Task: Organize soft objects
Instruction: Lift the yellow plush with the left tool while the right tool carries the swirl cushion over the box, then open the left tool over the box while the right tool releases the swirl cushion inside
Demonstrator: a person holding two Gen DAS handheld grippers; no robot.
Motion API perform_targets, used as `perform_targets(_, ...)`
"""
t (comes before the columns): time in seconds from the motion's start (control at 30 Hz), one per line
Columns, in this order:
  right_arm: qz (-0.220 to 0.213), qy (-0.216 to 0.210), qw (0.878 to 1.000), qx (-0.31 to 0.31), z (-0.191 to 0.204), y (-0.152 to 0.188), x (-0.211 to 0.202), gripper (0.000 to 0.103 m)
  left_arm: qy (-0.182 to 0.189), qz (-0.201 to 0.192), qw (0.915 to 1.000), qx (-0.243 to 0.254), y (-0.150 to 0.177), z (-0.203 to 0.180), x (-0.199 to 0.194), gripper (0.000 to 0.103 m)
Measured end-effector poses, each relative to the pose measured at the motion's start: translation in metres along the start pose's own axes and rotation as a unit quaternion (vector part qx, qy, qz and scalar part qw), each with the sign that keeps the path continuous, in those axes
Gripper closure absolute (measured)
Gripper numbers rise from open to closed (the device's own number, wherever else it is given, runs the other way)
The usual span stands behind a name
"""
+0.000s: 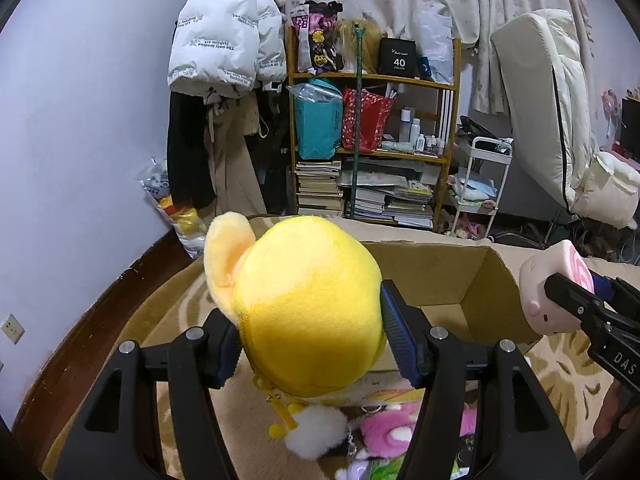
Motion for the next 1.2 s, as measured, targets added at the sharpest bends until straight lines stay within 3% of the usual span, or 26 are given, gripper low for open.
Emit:
perform_targets(0.23,0.010,-0.024,1.000,0.012,0.002,-0.001,0.024,0.049,0.013,0.010,0.9998,0.010,0.004,-0.005,0.019,0.040)
perform_targets(0.67,0.031,-0.046,0.998,0.012,0.002,0.013,0.042,0.039,0.021,0.010,0.9993,0.031,0.010,-0.018,0.035,0.032)
perform_targets(0.9,0.036,-0.049,0.998,0.024,-0.002,0.013,0.041,0.034,0.027,0.002,0.9990,0.035,0.009,-0.022,0.028,0.018)
perform_targets(1.0,0.026,-0.051,0.998,0.028,-0.004,0.012,0.038,0.023,0.023,0.004,0.9991,0.034,0.009,-0.022,0.027,0.016)
perform_targets(1.07,0.012,-0.043,0.998,0.033,-0.007,0.011,0.034,0.010,0.017,0.008,0.9993,0.033,0.010,-0.020,0.026,0.015)
perform_targets(1.2,0.001,-0.036,0.998,0.046,-0.011,0.011,0.027,0.002,0.003,0.007,0.9998,0.021,0.011,-0.014,0.021,0.004)
Point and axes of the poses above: each gripper's, at about its wrist camera, not at the fingertips, and x roughly the way its jaws point, z to its left, y to its underside, the point moved 3 cm from there along x, roughly the way its jaws point, and after that the axes turned 13 degrees about y, right-handed, at the moved point
